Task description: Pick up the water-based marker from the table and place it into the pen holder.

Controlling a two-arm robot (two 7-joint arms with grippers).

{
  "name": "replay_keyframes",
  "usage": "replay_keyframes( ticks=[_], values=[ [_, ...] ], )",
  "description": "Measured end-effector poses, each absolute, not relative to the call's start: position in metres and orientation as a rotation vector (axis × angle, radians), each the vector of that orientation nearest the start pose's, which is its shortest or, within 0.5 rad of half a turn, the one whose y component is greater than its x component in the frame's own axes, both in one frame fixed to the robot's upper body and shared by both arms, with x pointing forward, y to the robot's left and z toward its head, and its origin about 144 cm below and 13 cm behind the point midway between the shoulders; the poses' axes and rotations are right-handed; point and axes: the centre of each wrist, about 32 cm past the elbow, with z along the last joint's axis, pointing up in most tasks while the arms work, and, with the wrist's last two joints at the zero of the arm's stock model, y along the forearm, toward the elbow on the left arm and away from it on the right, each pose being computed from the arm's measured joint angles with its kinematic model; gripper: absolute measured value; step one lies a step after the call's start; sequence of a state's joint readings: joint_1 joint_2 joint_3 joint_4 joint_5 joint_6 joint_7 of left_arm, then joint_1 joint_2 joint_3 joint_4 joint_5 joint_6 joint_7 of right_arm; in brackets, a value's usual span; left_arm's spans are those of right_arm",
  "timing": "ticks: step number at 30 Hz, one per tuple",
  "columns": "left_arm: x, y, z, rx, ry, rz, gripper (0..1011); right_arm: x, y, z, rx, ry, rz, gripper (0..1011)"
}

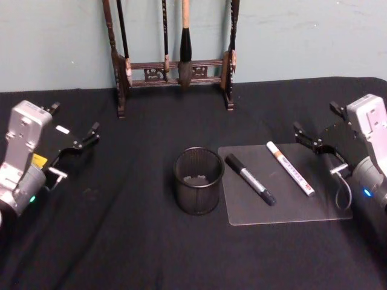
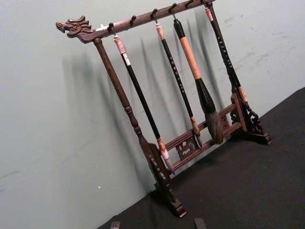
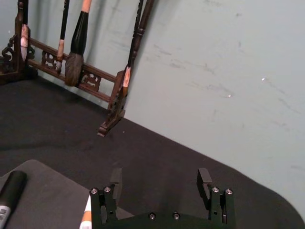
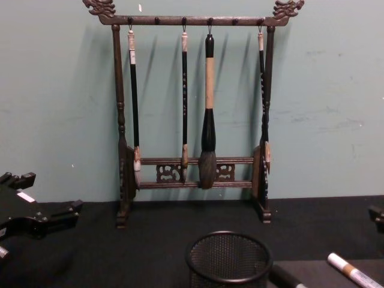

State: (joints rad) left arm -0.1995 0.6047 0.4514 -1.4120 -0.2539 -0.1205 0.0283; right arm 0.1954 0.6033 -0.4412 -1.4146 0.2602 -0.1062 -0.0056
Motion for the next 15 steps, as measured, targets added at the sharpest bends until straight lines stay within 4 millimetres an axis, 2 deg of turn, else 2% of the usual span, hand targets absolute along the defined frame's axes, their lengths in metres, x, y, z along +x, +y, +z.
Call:
replay_keyframes(
  ticks=[15],
  values=[
    [0.489, 0.310, 1.140, 0.304, -0.285, 1.248, 1001, 0.500, -0.309, 1.158, -0.338, -0.048, -1.133, 1000]
  ],
)
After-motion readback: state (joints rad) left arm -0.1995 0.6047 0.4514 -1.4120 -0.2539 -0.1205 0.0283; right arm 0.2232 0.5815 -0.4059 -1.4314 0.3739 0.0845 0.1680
